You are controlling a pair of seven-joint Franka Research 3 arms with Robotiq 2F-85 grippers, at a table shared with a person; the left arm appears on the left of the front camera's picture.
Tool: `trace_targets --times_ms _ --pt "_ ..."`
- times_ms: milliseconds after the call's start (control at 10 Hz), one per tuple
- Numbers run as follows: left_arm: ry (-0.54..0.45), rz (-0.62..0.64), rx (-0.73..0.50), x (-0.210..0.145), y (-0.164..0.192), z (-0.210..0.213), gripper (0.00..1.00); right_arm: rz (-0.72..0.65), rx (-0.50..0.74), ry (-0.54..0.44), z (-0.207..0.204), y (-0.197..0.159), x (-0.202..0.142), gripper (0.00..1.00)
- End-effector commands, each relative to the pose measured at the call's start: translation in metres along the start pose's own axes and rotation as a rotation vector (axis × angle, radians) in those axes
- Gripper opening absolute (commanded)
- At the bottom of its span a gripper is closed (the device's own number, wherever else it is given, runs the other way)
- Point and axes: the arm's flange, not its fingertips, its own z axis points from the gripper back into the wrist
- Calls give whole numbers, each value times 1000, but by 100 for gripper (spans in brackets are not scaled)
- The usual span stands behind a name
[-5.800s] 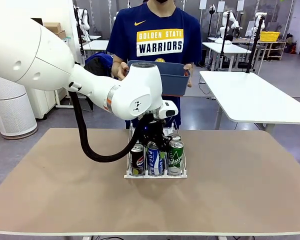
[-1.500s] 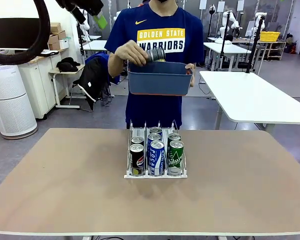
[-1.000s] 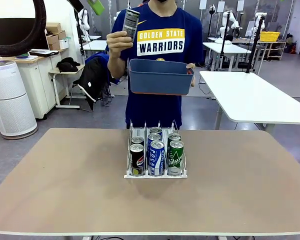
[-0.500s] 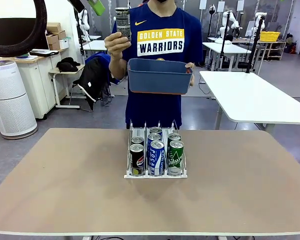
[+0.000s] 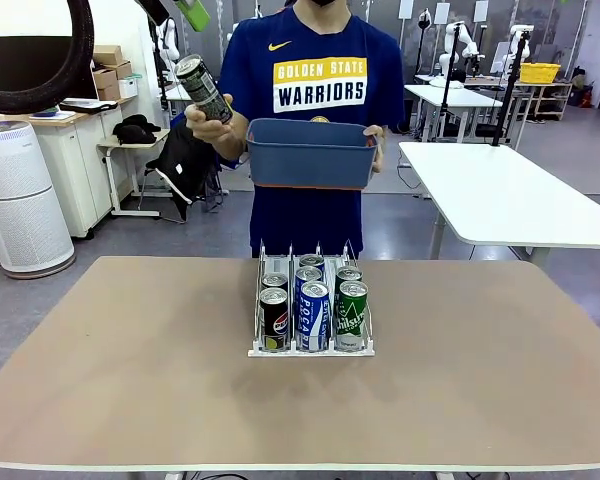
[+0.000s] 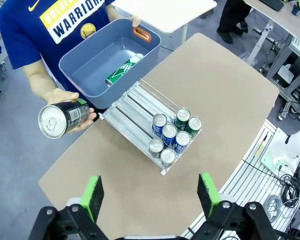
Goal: Fill the beverage cans into the dispenser.
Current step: Pick up the Pepsi coke handed by the human.
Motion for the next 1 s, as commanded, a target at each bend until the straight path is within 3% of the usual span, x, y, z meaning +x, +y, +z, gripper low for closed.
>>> trace_targets --times_ms 0,900 --pt "-1 5 3 0 1 1 100 0 1 -3 0 0 0 100" --pt "-1 5 3 0 1 1 100 0 1 -3 0 0 0 100"
